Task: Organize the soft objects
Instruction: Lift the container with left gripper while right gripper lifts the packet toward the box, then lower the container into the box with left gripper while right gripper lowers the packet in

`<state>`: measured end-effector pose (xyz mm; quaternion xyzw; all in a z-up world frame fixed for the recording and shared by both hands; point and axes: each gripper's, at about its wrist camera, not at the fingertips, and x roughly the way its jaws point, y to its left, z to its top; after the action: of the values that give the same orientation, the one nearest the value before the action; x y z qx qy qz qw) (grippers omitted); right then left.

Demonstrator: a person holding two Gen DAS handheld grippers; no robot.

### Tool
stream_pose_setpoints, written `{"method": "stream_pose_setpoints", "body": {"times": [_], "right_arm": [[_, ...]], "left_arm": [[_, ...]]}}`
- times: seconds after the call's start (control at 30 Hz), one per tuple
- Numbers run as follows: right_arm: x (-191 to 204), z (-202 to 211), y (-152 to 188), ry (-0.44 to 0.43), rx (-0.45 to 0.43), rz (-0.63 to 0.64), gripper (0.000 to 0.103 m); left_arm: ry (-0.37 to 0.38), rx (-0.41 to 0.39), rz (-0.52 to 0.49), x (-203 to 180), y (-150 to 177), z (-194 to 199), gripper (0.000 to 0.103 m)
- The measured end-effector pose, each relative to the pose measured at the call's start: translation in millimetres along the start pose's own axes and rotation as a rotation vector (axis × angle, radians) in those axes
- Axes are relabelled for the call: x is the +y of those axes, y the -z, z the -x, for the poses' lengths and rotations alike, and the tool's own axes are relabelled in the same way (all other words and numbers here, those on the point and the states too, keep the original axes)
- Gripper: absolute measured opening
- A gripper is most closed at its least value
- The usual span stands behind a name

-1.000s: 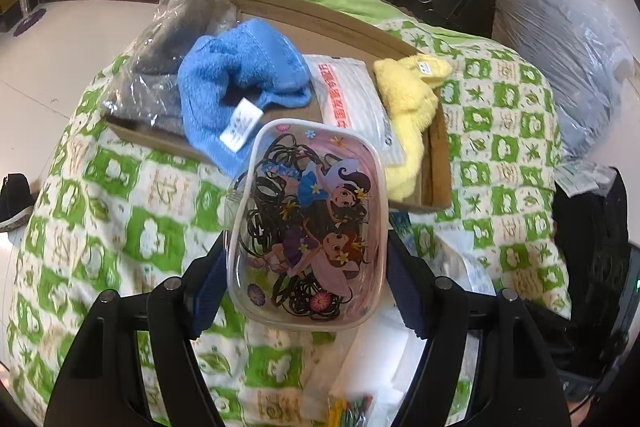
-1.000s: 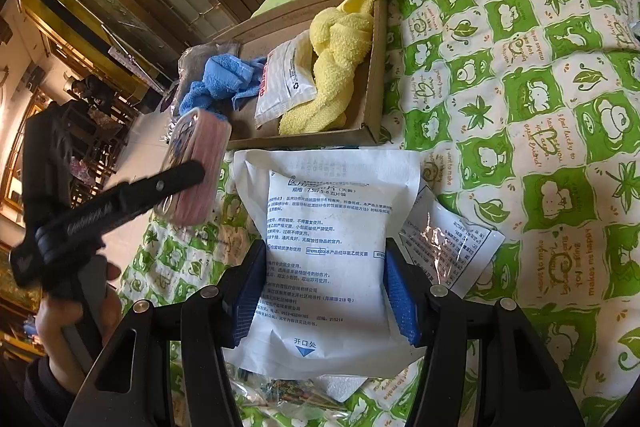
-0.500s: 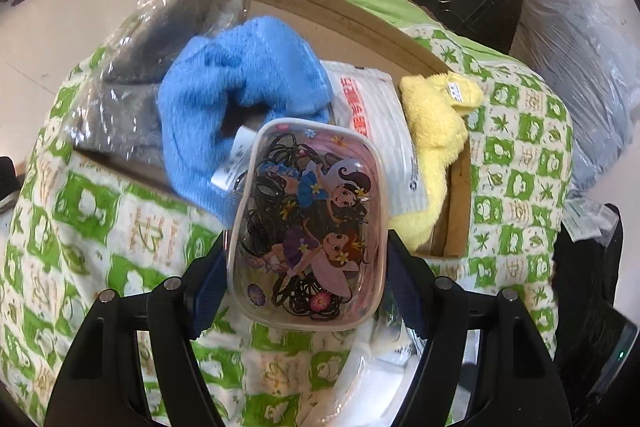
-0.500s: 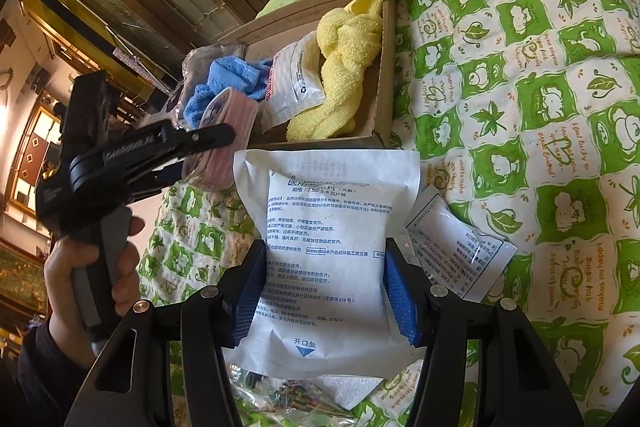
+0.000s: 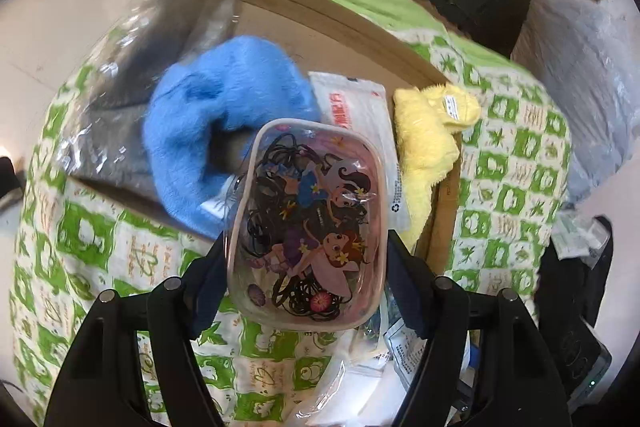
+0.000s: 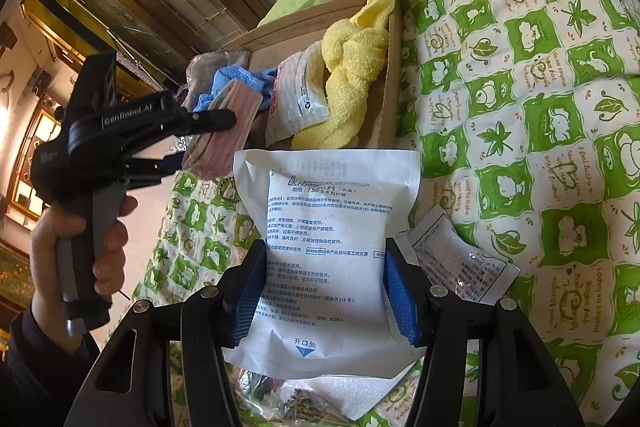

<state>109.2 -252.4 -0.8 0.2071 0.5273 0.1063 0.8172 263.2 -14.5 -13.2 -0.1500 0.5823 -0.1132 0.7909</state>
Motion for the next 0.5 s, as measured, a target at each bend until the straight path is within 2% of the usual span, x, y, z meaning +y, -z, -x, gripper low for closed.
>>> {"method": "stream_pose_setpoints", "body": {"times": [0.07, 0.2, 0.33, 0.43, 0.5], "right_arm": [[-2, 0, 1, 0.0, 0.002, -0.006, 0.056], [-5, 4, 0, 0.004, -0.009, -0.012, 0.056], [-4, 7, -2, 0.003, -0.014, -0.012, 0.056], [-3, 7, -6, 0.01, -0.015, -0.005, 0.056], [-1, 8, -12, 0.021, -0.02, 0.008, 0.056]], "left_arm": [[-0.037, 0.034, -0.008, -2, -4, -9, 0.072], [-0.062, 0.036, -0.005, -1, -14, -12, 0.072], [-0.113, 0.025, -0.028, 3, -27, -12, 0.072], [-0.165, 0.003, -0.082, 3, -31, -17, 0.072], [-0.169, -0.012, -0.105, 5, -29, -22, 0.072]]}}
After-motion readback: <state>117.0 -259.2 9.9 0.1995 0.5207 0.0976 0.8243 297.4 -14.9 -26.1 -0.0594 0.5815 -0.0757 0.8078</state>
